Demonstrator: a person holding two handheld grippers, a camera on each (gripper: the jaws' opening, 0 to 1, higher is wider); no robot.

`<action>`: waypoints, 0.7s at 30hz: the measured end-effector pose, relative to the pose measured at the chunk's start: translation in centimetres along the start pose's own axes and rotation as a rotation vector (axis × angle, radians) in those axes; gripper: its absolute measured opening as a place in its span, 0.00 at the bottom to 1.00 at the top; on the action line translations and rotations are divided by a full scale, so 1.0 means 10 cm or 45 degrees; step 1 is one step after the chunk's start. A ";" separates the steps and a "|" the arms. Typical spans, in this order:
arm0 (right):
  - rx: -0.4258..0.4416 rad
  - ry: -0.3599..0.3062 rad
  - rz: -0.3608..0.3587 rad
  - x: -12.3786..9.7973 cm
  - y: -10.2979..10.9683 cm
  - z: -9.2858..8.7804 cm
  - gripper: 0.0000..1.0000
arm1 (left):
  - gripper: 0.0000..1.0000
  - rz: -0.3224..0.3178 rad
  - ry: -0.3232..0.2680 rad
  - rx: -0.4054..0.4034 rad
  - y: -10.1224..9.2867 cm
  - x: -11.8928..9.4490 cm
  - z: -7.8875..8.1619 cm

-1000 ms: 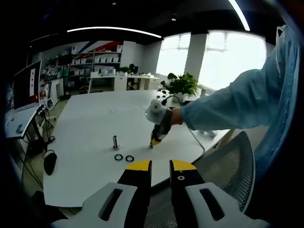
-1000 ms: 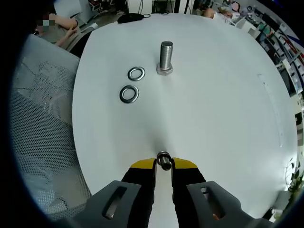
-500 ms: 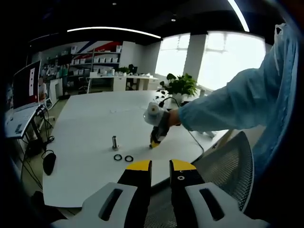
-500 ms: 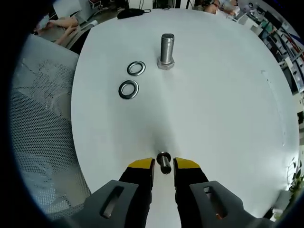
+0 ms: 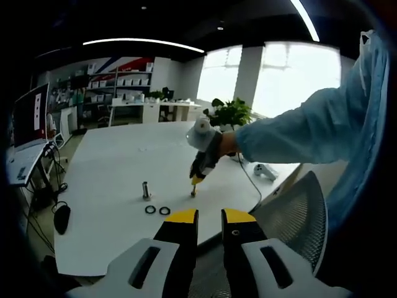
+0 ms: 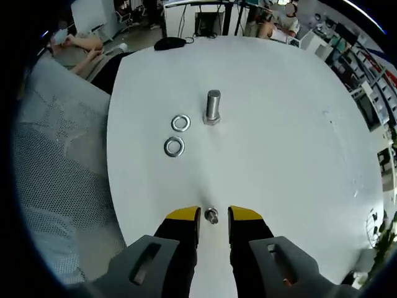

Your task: Place the washer onto the threaded stud by aligning its center hole with the stud, sliding it down to the base, and recovering from edge contact or off-axis alignment until the washer reaches the visible bottom stop.

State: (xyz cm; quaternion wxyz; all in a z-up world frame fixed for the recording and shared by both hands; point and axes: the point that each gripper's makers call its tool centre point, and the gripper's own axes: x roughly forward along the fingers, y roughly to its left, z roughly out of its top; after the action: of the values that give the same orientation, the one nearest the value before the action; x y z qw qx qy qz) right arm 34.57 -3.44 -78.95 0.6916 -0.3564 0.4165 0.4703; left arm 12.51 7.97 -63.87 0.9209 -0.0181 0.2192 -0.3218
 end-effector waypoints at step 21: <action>-0.349 0.004 0.195 0.05 0.75 0.47 0.31 | 0.12 -0.019 -0.036 0.062 -0.04 -0.01 0.03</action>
State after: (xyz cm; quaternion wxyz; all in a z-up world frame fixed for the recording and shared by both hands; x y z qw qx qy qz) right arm 28.70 3.17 -78.34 0.5978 -0.4153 0.3754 0.5738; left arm 12.36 7.67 -63.52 0.9217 -0.0018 0.1983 -0.3335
